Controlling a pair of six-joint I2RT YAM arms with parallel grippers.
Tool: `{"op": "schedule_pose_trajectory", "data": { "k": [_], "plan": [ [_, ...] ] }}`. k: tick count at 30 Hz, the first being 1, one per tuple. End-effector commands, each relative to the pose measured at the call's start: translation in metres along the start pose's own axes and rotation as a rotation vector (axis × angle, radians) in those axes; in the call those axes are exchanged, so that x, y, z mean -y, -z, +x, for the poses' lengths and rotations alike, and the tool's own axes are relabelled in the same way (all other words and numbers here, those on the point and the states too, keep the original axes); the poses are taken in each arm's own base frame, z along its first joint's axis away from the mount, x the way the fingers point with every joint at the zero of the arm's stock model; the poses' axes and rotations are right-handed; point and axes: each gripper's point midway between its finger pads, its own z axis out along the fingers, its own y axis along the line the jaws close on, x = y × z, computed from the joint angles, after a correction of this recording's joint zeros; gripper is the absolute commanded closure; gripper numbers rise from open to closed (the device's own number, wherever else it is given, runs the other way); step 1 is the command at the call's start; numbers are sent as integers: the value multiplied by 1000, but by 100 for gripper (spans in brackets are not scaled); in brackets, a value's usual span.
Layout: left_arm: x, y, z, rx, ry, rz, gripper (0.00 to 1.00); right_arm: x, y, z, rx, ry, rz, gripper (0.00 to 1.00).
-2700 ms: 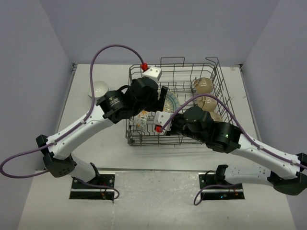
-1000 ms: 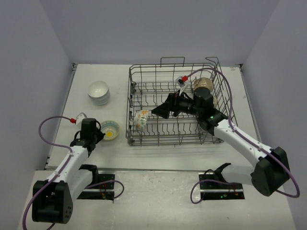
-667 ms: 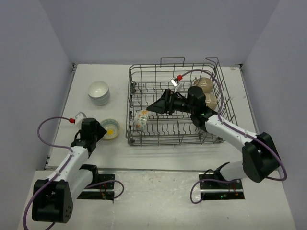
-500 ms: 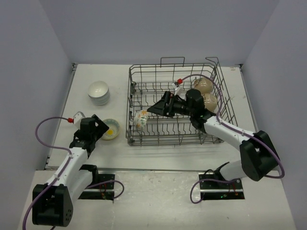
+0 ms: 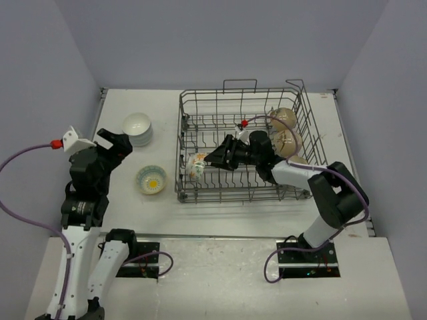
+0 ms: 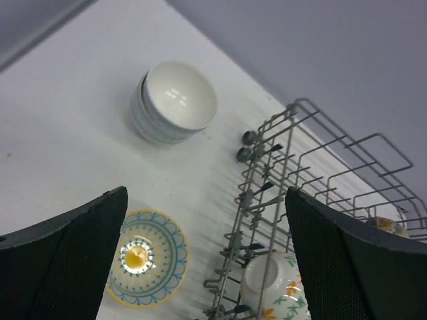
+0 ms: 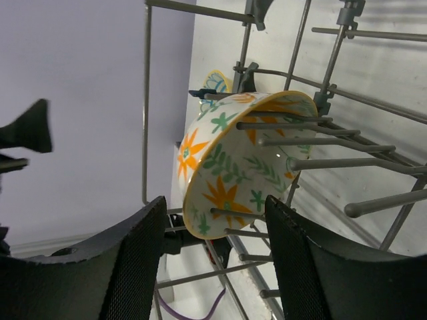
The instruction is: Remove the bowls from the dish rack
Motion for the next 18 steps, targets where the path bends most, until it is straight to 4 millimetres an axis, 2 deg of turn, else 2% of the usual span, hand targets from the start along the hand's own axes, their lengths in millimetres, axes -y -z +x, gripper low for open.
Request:
{"op": "schedule_pose_trajectory", "data": {
  "k": [1, 3, 8, 13, 18],
  "plan": [
    [20, 28, -35, 46, -102, 71, 0, -24, -5, -7, 7, 19, -94, 39],
    [34, 41, -53, 86, -155, 127, 0, -22, -9, -8, -1, 17, -100, 40],
    [39, 57, -67, 136, -225, 168, 0, -24, -17, -2, -36, 15, -149, 47],
    [26, 46, -55, 120, -264, 127, 0, -22, -25, 3, -61, 9, -167, 50],
    [13, 32, -39, 98, -294, 96, 0, -34, -26, 7, -89, 8, -246, 57]
  ]
}}
